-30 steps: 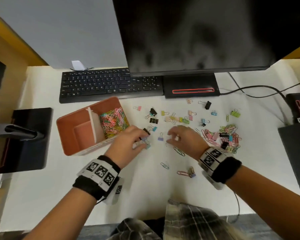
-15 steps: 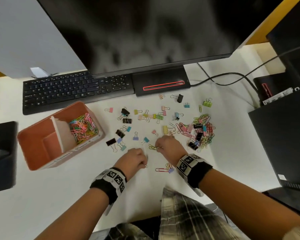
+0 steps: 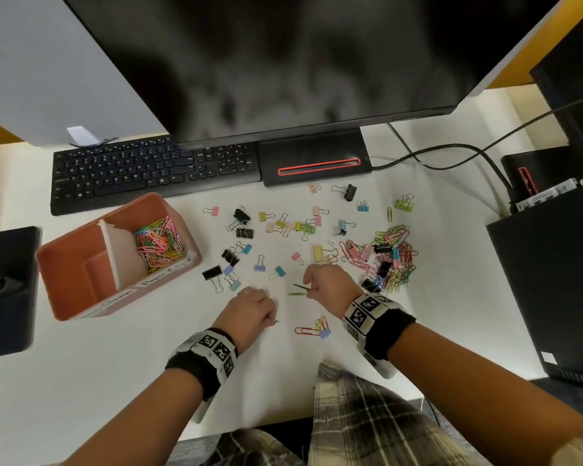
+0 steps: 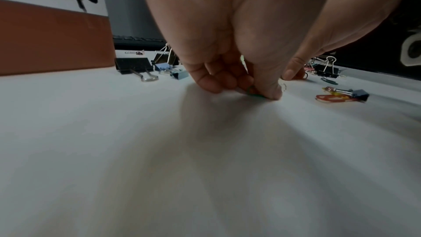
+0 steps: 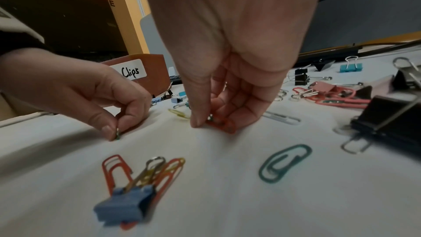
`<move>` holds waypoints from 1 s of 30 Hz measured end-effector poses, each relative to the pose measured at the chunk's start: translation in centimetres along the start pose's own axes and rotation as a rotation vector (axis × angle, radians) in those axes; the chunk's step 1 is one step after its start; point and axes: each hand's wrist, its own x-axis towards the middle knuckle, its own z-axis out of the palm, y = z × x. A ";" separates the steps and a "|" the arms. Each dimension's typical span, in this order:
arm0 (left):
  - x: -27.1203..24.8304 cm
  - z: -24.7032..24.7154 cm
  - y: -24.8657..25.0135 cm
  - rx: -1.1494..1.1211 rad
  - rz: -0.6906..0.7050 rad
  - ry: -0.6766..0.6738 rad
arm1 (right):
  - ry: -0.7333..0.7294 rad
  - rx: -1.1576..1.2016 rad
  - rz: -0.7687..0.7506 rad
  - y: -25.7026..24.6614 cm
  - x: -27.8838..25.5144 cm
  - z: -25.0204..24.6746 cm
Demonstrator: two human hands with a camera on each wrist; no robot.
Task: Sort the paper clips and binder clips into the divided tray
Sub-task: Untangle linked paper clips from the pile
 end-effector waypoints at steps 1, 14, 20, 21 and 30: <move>0.1 -0.1 0.1 -0.001 0.014 -0.024 | -0.017 -0.012 -0.006 0.0 -0.1 -0.4; 2.0 1.6 4.6 0.045 0.094 -0.139 | -0.055 -0.092 -0.174 5.8 -4.4 -2.4; 2.2 2.0 4.3 -0.043 0.019 -0.063 | -0.096 -0.159 -0.232 6.3 -3.8 -2.7; 2.2 1.9 4.3 -0.048 0.023 -0.051 | -0.085 -0.156 -0.242 6.2 -3.6 -2.8; 1.8 1.0 3.9 -0.168 -0.027 0.076 | -0.074 -0.185 -0.135 5.0 -2.4 -2.9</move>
